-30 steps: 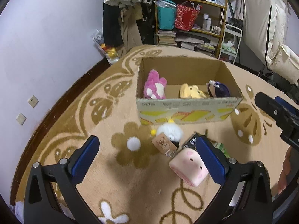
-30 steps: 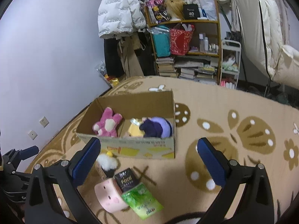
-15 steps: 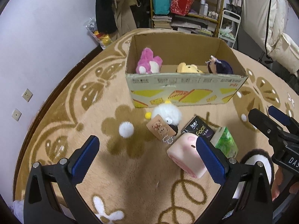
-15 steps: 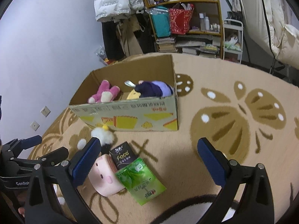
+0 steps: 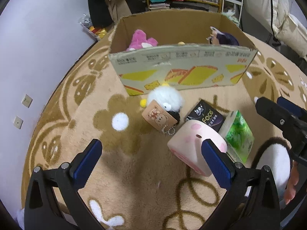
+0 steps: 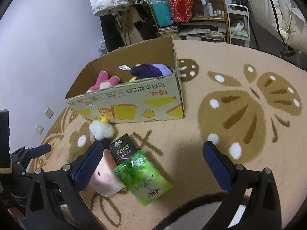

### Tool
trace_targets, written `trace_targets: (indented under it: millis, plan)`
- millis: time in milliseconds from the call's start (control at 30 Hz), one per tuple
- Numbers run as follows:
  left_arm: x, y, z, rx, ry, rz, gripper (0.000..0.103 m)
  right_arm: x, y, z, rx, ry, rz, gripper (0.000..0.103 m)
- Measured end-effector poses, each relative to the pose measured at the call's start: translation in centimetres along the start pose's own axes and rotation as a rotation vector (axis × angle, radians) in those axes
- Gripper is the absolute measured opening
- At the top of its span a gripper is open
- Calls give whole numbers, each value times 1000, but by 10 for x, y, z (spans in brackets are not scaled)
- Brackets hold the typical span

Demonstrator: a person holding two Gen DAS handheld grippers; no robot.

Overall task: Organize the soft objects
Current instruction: 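Withdraw both grippers from the box toward the remaining items on the rug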

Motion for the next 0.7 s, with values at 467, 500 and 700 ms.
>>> trace_targets:
  millis: [467, 500, 700]
  plan:
    - [1, 17, 18, -36, -25, 16, 102, -14, 13, 20, 3, -65, 61, 103]
    - [2, 17, 19, -40, -25, 13, 102, -15, 13, 21, 6, -69, 61, 103]
    - [3, 23, 25, -56, -28, 17, 102, -18, 9, 31, 26, -94, 72, 103]
Point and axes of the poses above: each gripper's, at about its wrist camera, not at the fingertips, and z roughly the way its jaws point, y to its right, x to its top, the point moved 10 cm from there along z, roughly the way its jaws point, and after that the axes turned 3 degrees about z, right-handed, at the moved point
